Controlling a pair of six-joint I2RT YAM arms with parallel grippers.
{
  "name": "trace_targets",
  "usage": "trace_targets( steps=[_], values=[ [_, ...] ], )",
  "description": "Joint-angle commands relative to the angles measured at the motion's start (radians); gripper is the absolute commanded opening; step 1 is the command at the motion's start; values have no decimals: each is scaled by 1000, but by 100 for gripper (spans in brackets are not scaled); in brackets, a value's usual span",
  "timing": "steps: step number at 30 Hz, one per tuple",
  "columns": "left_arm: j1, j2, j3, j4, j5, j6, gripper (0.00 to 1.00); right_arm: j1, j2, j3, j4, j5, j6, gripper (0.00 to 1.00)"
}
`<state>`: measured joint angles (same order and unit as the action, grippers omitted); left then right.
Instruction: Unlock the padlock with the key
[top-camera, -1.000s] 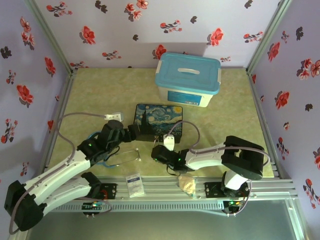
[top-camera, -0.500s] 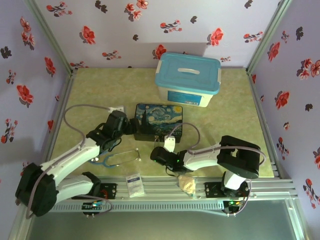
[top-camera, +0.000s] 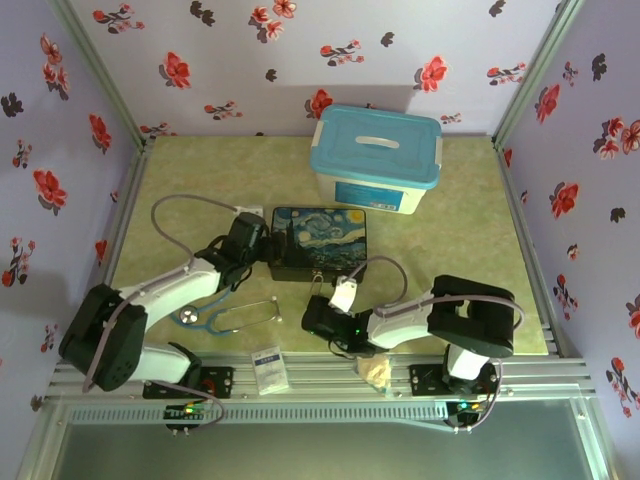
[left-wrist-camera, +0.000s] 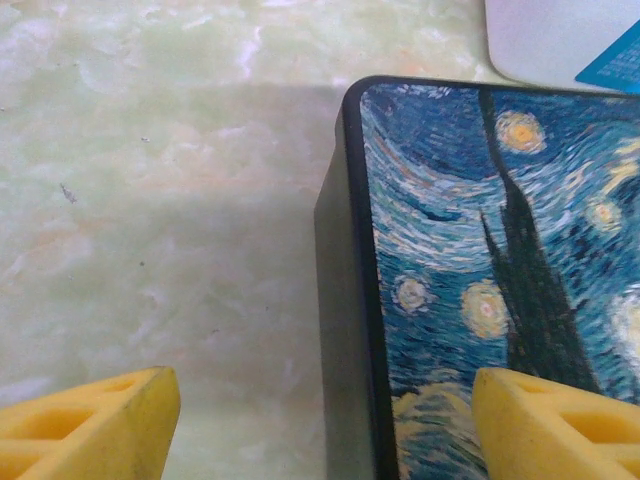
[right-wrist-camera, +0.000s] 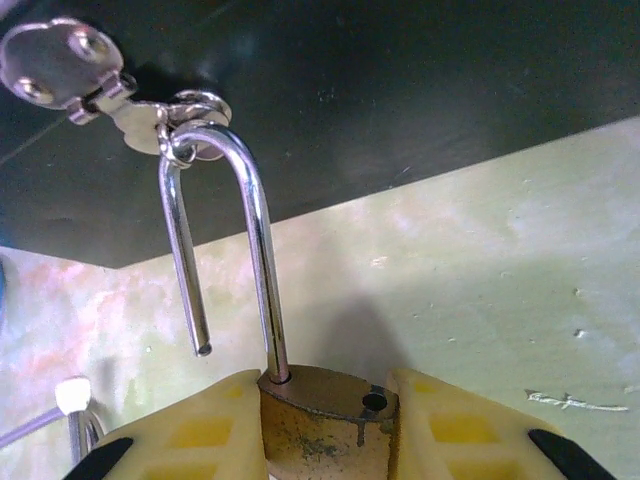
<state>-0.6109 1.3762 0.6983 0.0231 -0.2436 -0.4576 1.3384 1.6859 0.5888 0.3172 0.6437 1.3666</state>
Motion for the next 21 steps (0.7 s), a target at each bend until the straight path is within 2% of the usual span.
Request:
trace_targets(
  steps=[1, 9, 17, 21],
  values=[
    [8, 10, -17, 125, -2, 71, 74, 14, 82, -34, 62, 1, 159, 24],
    [16, 63, -79, 222, -17, 101, 70, 20, 104, 25, -12, 83, 233, 24],
    [28, 41, -12, 249, 178, -44, 72, 22, 131, 108, -74, 106, 242, 24],
    [29, 163, 97, 79, 122, -72, 72, 19, 143, 120, -79, 107, 247, 24]
  ],
)
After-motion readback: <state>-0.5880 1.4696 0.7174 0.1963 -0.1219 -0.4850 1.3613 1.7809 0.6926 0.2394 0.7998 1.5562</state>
